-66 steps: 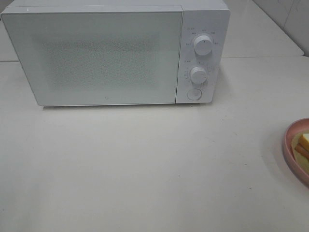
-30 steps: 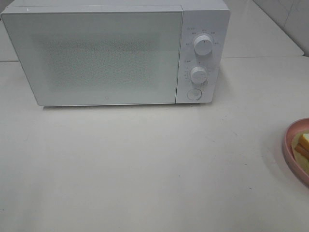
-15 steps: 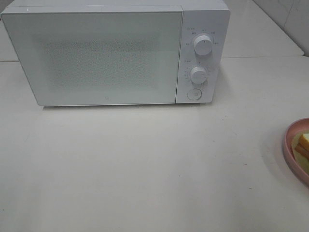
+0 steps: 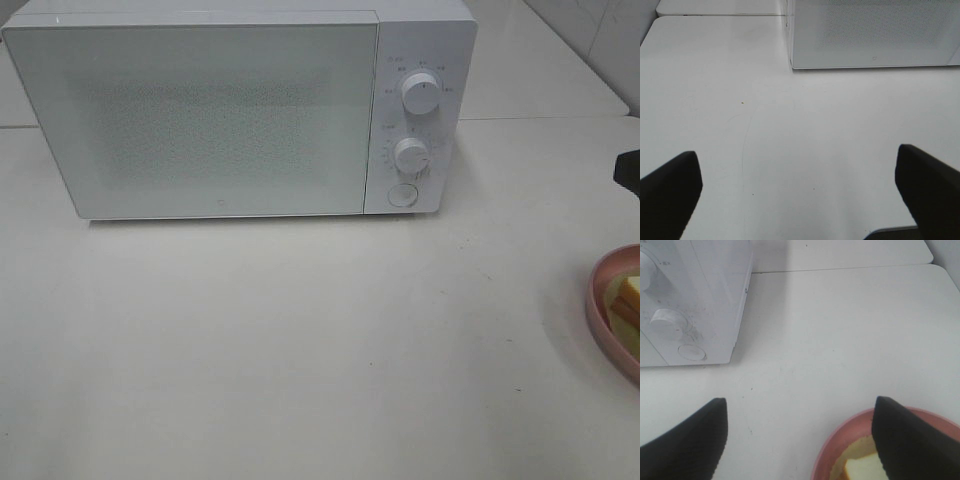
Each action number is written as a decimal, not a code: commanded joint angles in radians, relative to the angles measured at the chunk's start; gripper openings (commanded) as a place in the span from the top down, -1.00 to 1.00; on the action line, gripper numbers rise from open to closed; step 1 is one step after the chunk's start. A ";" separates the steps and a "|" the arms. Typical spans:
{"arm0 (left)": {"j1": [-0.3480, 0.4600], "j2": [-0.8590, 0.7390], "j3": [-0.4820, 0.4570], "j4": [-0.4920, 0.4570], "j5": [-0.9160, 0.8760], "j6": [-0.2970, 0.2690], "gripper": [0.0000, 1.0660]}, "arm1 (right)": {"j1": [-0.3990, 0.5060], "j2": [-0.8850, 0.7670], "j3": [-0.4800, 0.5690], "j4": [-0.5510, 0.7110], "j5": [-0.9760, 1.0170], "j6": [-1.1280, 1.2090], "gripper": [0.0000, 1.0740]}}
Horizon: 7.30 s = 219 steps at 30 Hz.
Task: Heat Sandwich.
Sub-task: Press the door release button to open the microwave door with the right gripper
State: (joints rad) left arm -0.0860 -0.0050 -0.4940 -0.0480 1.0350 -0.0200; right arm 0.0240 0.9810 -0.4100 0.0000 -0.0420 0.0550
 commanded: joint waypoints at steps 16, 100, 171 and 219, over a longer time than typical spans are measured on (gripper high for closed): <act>-0.004 -0.016 0.002 -0.009 0.000 -0.001 -0.84 | 0.003 0.374 0.003 -0.008 -0.675 0.003 -0.42; -0.004 -0.016 0.002 -0.009 0.000 -0.001 -0.84 | 0.782 0.757 0.003 0.774 -1.008 1.310 1.00; -0.004 -0.016 0.002 -0.009 0.000 -0.001 -0.84 | 0.523 1.152 -0.474 0.668 -0.858 1.260 1.00; -0.004 -0.016 0.002 -0.009 0.000 -0.001 -0.84 | 0.520 1.232 -0.728 0.780 -0.966 1.145 1.00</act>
State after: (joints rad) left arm -0.0860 -0.0050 -0.4940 -0.0490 1.0350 -0.0200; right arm 0.5940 2.2200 -1.0320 0.9360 -0.8720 1.2040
